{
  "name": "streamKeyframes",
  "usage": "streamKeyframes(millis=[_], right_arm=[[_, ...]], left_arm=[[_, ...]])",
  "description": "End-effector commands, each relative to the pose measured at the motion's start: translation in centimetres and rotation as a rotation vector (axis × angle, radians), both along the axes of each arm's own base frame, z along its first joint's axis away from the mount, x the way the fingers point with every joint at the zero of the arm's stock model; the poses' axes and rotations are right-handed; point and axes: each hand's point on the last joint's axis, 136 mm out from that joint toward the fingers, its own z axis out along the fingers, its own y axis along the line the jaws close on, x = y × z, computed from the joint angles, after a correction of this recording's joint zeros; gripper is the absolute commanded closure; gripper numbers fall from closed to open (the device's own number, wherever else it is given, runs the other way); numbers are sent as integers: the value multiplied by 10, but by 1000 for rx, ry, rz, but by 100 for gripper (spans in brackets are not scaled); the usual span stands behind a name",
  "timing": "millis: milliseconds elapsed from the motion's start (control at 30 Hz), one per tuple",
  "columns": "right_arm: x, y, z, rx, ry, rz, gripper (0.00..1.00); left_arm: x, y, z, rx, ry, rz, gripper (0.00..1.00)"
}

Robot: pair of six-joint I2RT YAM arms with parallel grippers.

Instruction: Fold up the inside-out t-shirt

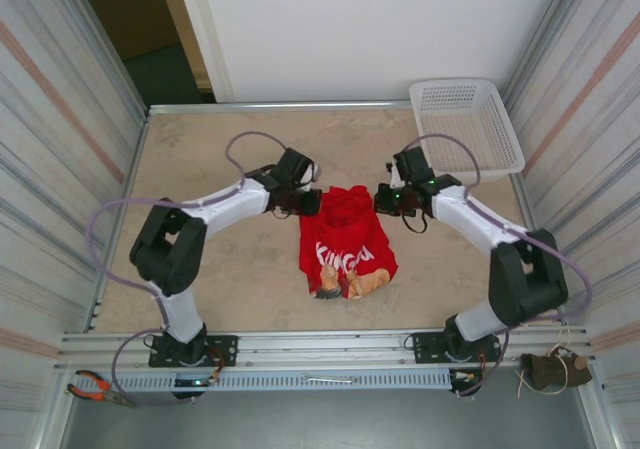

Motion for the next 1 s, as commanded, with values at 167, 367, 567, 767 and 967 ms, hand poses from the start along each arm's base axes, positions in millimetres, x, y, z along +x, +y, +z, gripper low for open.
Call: streamKeyframes(millis=[167,367,567,767,967], right_arm=[[14,-14,65,72,-120,-96,100],[40,-23,63,97,-112,-198,100],[67,-51,28,73,-53,-422,100],[79,-74,14,9,-49,-571,100],[90,-85,-17,-73,15,-627,100]], left_arm=[[24,17,65,-199,-104,97,100],[47,14,66,-235,-112,97,100],[83,7,41,-235,-106,97,100],[112,-6,21,-261,-98,117,100],[133,-18,8,-283,-93,136,100]])
